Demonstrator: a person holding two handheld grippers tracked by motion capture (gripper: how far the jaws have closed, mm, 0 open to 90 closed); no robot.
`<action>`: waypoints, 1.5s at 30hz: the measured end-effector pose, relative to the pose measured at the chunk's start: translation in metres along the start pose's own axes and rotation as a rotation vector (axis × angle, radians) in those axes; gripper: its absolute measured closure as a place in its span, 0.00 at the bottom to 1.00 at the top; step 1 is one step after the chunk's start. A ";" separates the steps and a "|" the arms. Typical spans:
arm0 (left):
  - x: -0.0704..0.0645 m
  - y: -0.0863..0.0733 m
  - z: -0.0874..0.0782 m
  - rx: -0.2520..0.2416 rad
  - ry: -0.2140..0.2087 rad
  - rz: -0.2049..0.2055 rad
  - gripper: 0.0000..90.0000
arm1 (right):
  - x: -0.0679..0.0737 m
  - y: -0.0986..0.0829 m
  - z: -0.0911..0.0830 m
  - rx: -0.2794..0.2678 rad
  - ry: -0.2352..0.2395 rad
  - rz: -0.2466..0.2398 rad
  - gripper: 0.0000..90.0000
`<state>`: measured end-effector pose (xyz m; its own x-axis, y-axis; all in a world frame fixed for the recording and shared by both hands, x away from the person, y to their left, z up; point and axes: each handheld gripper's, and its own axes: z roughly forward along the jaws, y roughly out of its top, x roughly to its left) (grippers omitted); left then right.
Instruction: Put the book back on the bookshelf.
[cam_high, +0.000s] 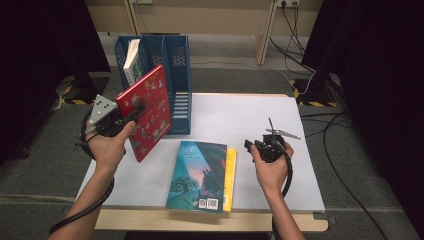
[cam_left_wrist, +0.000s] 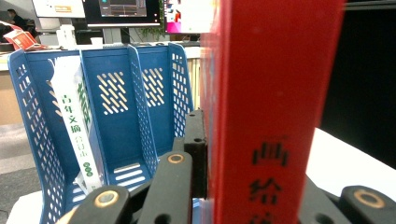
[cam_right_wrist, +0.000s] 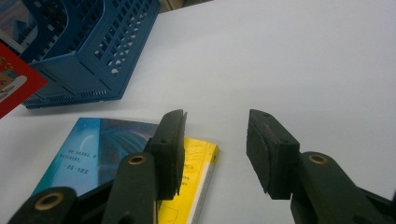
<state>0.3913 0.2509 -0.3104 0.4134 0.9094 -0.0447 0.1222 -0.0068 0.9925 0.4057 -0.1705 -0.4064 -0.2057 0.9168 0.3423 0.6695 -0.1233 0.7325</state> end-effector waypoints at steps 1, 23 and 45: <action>0.000 0.001 0.000 0.000 0.000 0.000 0.88 | 0.000 0.000 -0.001 0.001 -0.003 0.006 0.64; 0.009 0.013 0.004 -0.020 0.031 -0.011 0.88 | -0.011 -0.012 -0.003 -0.005 -0.023 0.015 0.64; 0.015 0.027 0.018 -0.040 0.061 -0.023 0.88 | -0.027 -0.030 -0.003 -0.036 -0.055 0.013 0.64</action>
<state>0.4175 0.2572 -0.2860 0.3550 0.9328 -0.0621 0.0942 0.0304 0.9951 0.3890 -0.1924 -0.4360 -0.1569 0.9342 0.3203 0.6455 -0.1485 0.7492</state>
